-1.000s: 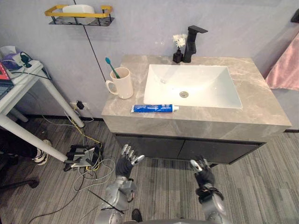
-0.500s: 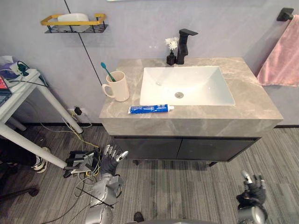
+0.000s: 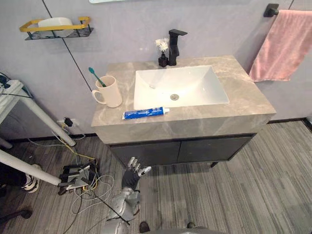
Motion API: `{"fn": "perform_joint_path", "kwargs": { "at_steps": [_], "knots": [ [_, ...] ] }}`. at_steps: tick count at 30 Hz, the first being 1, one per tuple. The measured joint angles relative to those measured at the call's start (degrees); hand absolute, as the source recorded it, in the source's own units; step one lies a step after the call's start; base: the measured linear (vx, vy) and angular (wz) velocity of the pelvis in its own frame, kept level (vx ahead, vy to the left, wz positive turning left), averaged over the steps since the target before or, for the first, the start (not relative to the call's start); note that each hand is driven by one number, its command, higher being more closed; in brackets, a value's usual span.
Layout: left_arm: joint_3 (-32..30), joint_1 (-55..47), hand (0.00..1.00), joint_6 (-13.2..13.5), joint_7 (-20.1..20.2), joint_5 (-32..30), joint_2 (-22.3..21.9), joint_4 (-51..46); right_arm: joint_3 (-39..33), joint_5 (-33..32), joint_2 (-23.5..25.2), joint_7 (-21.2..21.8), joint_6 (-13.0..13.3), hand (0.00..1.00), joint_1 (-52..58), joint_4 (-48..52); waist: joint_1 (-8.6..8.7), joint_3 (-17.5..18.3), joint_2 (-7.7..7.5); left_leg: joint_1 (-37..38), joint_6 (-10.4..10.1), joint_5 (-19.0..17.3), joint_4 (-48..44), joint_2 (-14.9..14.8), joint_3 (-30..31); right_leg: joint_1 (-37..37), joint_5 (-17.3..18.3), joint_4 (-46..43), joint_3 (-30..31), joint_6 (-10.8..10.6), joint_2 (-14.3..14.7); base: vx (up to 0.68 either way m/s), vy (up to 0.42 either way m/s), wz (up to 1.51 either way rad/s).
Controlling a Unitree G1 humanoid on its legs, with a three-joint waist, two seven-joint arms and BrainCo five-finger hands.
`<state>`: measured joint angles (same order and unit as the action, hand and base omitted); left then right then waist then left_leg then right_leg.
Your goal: Organize washtable
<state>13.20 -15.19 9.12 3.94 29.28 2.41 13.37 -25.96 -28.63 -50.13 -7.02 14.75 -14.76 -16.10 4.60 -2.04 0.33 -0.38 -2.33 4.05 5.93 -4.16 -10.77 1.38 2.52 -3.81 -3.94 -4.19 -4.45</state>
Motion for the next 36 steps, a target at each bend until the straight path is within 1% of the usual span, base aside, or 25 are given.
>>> {"fn": "perform_joint_path", "kwargs": {
  "at_steps": [1, 4, 5, 6, 7, 9, 10, 12, 13, 14, 15, 17, 19, 21, 24, 25, 27, 31, 33, 36],
  "knots": [
    [0.7, -0.1, 0.00, -0.1, 0.6, 0.4, 0.0, 0.3, 3.3, 0.2, -0.8, 1.5, -0.4, 0.00, -0.3, 1.4, -0.65, -0.1, -0.13, 0.0, -0.2, 0.2, 0.0, -0.2, 0.3, 0.0, -0.1, 0.0, 0.0, 0.1, 0.3, -0.04, -0.037, -0.01],
    [2.7, -0.2, 0.00, -0.3, 1.5, 0.4, 0.0, 0.7, 10.6, 1.1, -1.1, 5.0, -1.3, 0.00, -1.5, 4.3, -0.77, -0.1, -0.21, -0.8, -0.5, 0.9, 0.0, -0.6, 1.3, 0.1, -0.2, 0.2, -1.0, 0.3, 0.3, -0.03, -0.017, 0.14],
    [3.2, -0.4, 0.00, -0.4, 2.2, 0.5, 0.0, 0.7, 14.5, 1.5, -1.4, 6.7, -1.7, 0.00, -2.5, 4.6, -1.11, -0.1, -0.30, -1.2, -0.5, 1.3, 0.0, -0.8, 1.6, 0.3, -0.3, 0.4, -1.3, 0.5, 0.4, -0.03, -0.019, 0.17],
    [4.5, -0.6, 0.00, -0.6, 2.3, 0.5, 0.0, 0.7, 18.4, 2.2, -2.2, 8.0, -2.0, 0.00, -3.4, 4.6, -1.61, -0.1, -0.30, -1.6, -0.5, 1.7, 0.0, -0.8, 2.1, 0.3, -0.5, 1.0, -1.8, 0.7, 0.5, -0.03, -0.020, 0.18],
    [5.0, -0.6, 0.00, -0.6, 2.4, 0.5, 0.0, 0.7, 19.9, 2.4, -2.6, 8.7, -2.3, 0.00, -3.8, 4.7, -1.92, -0.1, -0.32, -1.9, -0.5, 1.9, 0.0, -0.8, 2.4, 0.3, -0.6, 1.2, -2.1, 0.7, 0.5, -0.02, -0.012, 0.24],
    [6.8, -1.3, 0.00, -1.2, 3.4, 0.5, 0.0, 0.7, 26.0, 2.5, -2.9, 11.0, -2.9, 0.00, -5.9, 4.7, -3.22, -0.2, -0.69, -2.5, -0.5, 2.2, 0.0, -0.8, 3.4, 0.2, -0.8, 1.5, -3.2, 0.7, 0.5, -0.01, -0.004, 0.24],
    [7.1, -1.4, 0.00, -1.3, 3.6, 0.5, 0.0, 0.7, 27.4, 2.7, -3.0, 11.5, -2.9, 0.00, -6.4, 4.8, -3.62, -0.2, -0.83, -2.7, -0.5, 2.3, 0.0, -0.7, 3.7, 0.0, -1.0, 1.8, -3.6, 0.7, 0.5, 0.00, -0.001, 0.23],
    [7.5, -1.7, 0.00, -1.4, 3.7, 0.6, 0.1, 0.7, 31.1, 3.5, -3.1, 13.2, -3.0, 0.00, -8.4, 5.0, -4.41, -0.5, -1.67, -3.4, -0.3, 2.8, 0.0, -0.6, 4.9, -0.1, -1.1, 2.1, -4.8, 0.8, 0.5, 0.00, -0.003, 0.30],
    [7.4, -1.6, 0.00, -1.4, 3.7, 0.6, 0.3, 0.8, 32.7, 3.6, -3.6, 13.9, -3.6, 0.00, -9.2, 5.9, -5.22, -0.8, -2.07, -3.8, -0.3, 3.2, 0.0, -0.6, 5.7, -0.1, -1.2, 2.2, -5.5, 0.9, 0.5, -0.01, -0.006, 0.27],
    [7.3, -1.6, 0.00, -1.4, 3.7, 0.6, 0.4, 0.8, 33.7, 3.9, -4.0, 14.5, -3.9, 0.00, -9.9, 6.0, -5.60, -0.9, -2.28, -4.0, -0.4, 3.3, 0.0, -0.6, 5.9, -0.1, -1.2, 2.3, -5.7, 0.9, 0.6, -0.02, -0.011, 0.28],
    [7.4, -1.7, 0.00, -1.4, 3.9, 0.9, 1.2, 0.8, 36.5, 4.5, -4.7, 15.6, -4.0, 0.00, -12.3, 6.1, -5.96, -1.2, -3.09, -4.4, -0.5, 3.5, 0.0, -0.7, 6.6, -0.1, -1.3, 2.5, -6.4, 1.1, 0.7, -0.02, -0.011, 0.20],
    [7.4, -1.6, 0.00, -1.4, 4.2, 1.1, 1.9, 0.8, 38.4, 4.6, -5.4, 16.1, -4.0, 0.00, -14.0, 6.3, -6.18, -1.6, -4.14, -5.1, -0.5, 3.8, 0.0, -0.7, 7.5, -0.1, -1.5, 3.0, -7.3, 1.2, 0.8, -0.02, -0.011, 0.23],
    [7.3, -1.7, 0.00, -1.5, 4.6, 1.1, 2.6, 0.8, 40.6, 4.8, -5.7, 16.3, -4.1, 0.00, -16.1, 6.3, -7.17, -2.1, -5.42, -5.6, -0.5, 3.8, 0.0, -0.7, 8.2, 0.0, -1.6, 3.0, -7.9, 1.3, 0.9, -0.02, -0.008, 0.18],
    [7.3, -1.7, 0.00, -1.5, 4.7, 1.1, 2.6, 0.8, 43.0, 5.4, -7.0, 16.5, -4.1, 0.00, -18.4, 6.3, -7.35, -2.3, -5.67, -6.3, -0.3, 4.1, 0.0, -0.6, 9.1, 0.2, -1.6, 3.1, -8.7, 1.3, 0.9, -0.02, 0.000, 0.21],
    [7.0, -1.4, 0.00, -1.5, 4.7, 1.1, 2.7, 0.7, 46.1, 6.2, -9.3, 17.2, -4.1, 0.00, -21.7, 6.1, -8.82, -2.7, -6.21, -7.1, -0.3, 4.4, 0.0, -0.8, 9.4, 0.9, -1.7, 3.1, -9.1, 1.5, 1.2, -0.02, -0.008, 0.09],
    [7.0, -1.4, 0.00, -1.5, 4.7, 1.1, 2.9, 0.7, 47.0, 6.4, -9.8, 17.2, -4.1, 0.00, -22.7, 6.1, -8.81, -2.9, -6.52, -7.4, -0.5, 4.6, 0.0, -0.8, 9.9, 0.9, -1.7, 3.2, -9.6, 1.5, 1.2, -0.01, -0.019, 0.17],
    [7.0, -1.4, 0.00, -1.5, 4.7, 1.1, 3.4, 0.7, 47.7, 6.7, -10.3, 17.2, -4.1, 0.00, -23.9, 5.9, -8.76, -3.4, -7.08, -7.9, -0.6, 4.9, 0.0, -0.9, 10.8, 0.9, -1.7, 3.4, -10.3, 1.5, 1.4, -0.01, -0.018, 0.19],
    [6.7, -1.1, 0.00, -1.5, 4.7, 1.1, 3.6, 0.7, 49.2, 6.9, -11.8, 17.1, -4.1, 0.00, -25.6, 5.7, -9.28, -4.3, -7.90, -8.7, -0.6, 5.1, 0.0, -0.8, 11.8, 1.0, -1.7, 3.7, -11.4, 1.5, 1.5, 0.00, -0.018, 0.15],
    [6.4, -0.5, 0.00, -1.5, 4.7, 1.1, 3.6, 0.7, 49.3, 7.5, -12.3, 17.1, -4.1, 0.00, -25.9, 5.5, -10.04, -5.2, -8.38, -8.9, -0.6, 5.1, 0.0, -0.8, 12.0, 1.0, -1.7, 3.8, -11.7, 1.5, 1.5, 0.01, -0.007, 0.09],
    [6.3, 0.1, 0.00, -1.5, 4.7, 1.1, 3.7, 0.7, 50.1, 8.9, -12.3, 17.0, -4.2, 0.00, -27.9, 3.6, -10.40, -5.5, -8.70, -10.0, -0.6, 5.3, 0.0, -0.7, 12.4, 1.8, -1.7, 3.8, -12.1, 1.5, 1.6, 0.01, -0.009, 0.06]
  ]
}}
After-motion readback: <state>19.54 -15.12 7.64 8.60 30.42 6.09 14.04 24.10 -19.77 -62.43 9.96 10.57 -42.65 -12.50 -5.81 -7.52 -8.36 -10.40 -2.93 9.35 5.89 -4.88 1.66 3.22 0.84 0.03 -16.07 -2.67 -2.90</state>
